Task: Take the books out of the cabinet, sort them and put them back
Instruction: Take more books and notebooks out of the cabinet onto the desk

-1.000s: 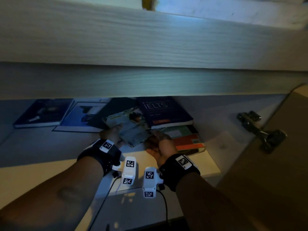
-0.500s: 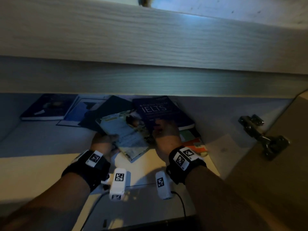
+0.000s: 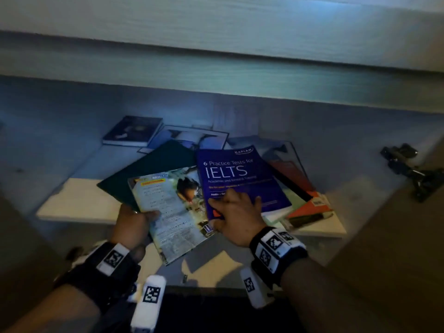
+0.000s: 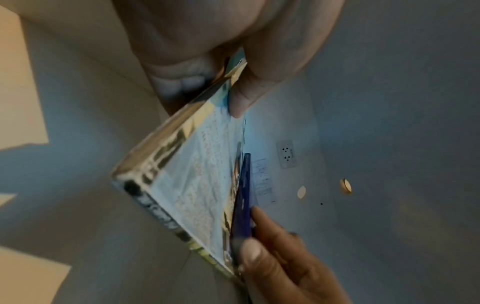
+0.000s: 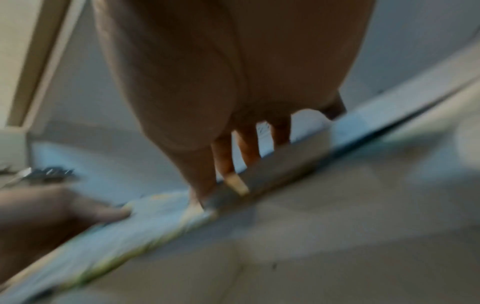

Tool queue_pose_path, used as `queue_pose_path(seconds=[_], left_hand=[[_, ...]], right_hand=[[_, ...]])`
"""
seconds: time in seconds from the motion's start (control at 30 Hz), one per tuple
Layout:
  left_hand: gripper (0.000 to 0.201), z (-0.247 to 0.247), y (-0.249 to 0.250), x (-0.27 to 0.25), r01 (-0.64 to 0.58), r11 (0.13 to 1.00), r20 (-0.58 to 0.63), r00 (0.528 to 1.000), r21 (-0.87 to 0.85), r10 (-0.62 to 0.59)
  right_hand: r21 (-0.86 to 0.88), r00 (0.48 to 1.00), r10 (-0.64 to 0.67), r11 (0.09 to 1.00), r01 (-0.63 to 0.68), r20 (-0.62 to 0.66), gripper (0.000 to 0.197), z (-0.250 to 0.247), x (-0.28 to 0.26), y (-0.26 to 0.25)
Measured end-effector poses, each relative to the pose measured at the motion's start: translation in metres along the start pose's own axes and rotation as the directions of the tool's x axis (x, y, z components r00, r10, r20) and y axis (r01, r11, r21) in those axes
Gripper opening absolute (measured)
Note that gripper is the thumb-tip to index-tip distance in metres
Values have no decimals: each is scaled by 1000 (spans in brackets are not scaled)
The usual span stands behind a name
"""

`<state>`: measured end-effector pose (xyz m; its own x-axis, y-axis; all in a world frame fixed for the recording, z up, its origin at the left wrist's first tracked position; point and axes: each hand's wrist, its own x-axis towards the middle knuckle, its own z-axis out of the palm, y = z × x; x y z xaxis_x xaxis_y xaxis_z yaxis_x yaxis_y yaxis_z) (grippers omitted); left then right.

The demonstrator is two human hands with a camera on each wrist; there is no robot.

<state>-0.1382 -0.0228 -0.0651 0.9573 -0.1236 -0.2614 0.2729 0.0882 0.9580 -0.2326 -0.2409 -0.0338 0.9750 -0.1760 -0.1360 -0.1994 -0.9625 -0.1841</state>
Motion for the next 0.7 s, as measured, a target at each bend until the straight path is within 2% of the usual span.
queue_pose_path(seconds=[0.07, 0.13, 0.2, 0.23, 0.27, 0.3, 0.33, 0.37, 0.4, 0.43, 0.5, 0.6, 0.7], left_hand=[[63, -13, -16, 14, -37, 995, -72, 996, 90, 43], [66, -16, -19, 15, -6, 999, -123, 992, 35, 10], [55, -21, -20, 14, 71, 996, -128, 989, -54, -78], [56, -27, -24, 18, 125, 986, -105, 985, -108, -136], [60, -31, -24, 15, 199, 968, -63, 976, -153, -210], [63, -32, -21, 7, 265, 948, -33, 961, -175, -275], [62, -34, -19, 1, 299, 936, -13, 952, -186, -306], [54, -33, -15, -8, 297, 937, 4, 953, -185, -302], [48, -34, -13, -15, 277, 946, 11, 960, -170, -279], [44, -36, -12, -20, 269, 951, 13, 963, -153, -270], [34, -40, -14, -20, 318, 941, 93, 947, -118, -308], [20, -51, -14, -20, 366, 930, 158, 921, -37, -356], [29, -61, -14, -28, 380, 923, 224, 895, 65, -385]], right_hand=[[1, 998, -28, 1000, 29, -49, 54, 12, -9, -23], [43, 995, -93, 995, 95, -38, 55, 20, -14, -41], [239, 980, -198, 952, 194, -7, 57, 17, -19, -50], [377, 974, -221, 899, 223, -49, 54, 13, -21, -46], [479, 977, -169, 851, 213, -134, 48, 7, -23, -39], [514, 971, -38, 843, 159, -237, 41, 0, -25, -27], [491, 942, 129, 870, 42, -310, 38, -4, -27, -12], [441, 909, 279, 889, -123, -310, 40, -5, -30, 2], [398, 891, 383, 877, -269, -243, 44, -4, -34, 12], [381, 885, 438, 854, -355, -156, 50, 1, -35, 20], [475, 879, 467, 798, -370, -100, 54, 10, -38, 24], [673, 871, 482, 677, -299, -99, 42, 17, -42, 17], [756, 884, 467, 589, -287, -29, 43, 29, -43, -4]])
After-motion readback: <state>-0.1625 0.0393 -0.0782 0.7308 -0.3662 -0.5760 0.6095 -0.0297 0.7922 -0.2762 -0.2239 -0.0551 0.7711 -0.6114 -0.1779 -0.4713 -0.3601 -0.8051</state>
